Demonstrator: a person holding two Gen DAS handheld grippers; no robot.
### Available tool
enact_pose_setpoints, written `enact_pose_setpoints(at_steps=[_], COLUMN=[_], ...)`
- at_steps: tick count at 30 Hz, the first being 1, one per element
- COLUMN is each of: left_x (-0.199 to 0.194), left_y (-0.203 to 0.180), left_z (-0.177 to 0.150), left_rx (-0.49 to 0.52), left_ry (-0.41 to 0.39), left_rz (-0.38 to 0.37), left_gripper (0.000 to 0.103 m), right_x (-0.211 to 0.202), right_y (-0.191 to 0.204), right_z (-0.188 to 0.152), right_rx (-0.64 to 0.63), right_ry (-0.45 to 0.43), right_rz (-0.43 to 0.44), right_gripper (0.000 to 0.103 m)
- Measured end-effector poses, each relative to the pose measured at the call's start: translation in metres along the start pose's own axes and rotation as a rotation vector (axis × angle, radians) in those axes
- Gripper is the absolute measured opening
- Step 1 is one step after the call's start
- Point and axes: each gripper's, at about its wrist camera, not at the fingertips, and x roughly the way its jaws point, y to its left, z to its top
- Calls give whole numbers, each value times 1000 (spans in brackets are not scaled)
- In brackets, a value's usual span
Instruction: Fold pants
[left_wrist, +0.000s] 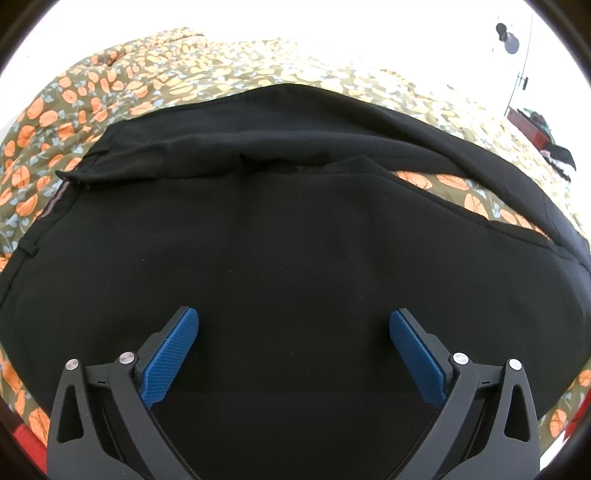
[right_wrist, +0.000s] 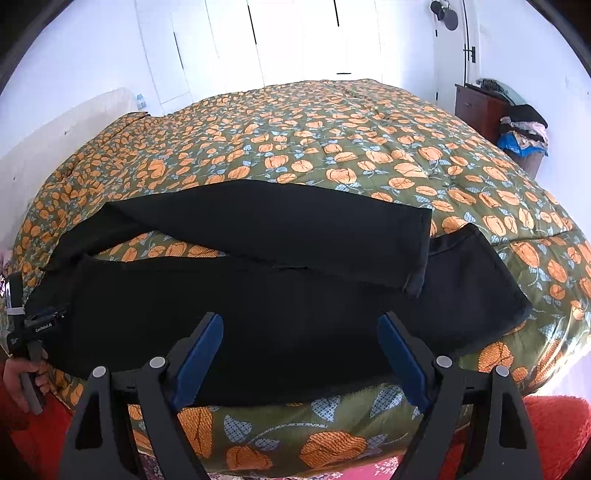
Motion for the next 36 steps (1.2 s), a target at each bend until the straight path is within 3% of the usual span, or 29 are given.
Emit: enact_pose_setpoints(at_steps=[13,21,36], left_x=[-1,-10,-7], left_y=[0,6,-1], left_z=[1,7,5], left_rx=[-3,-39,-11], left_ry=[-2,-45,-30], left_rz=[0,-15,-16], left_gripper=[103,102,102], right_x=[0,0,2], right_y=[2,1,0], right_z=[-1,0,-1], right_rx=[-3,6,9], right_ry=[-1,-1,4], right_rz=[2,2,2], right_gripper=[85,85,85])
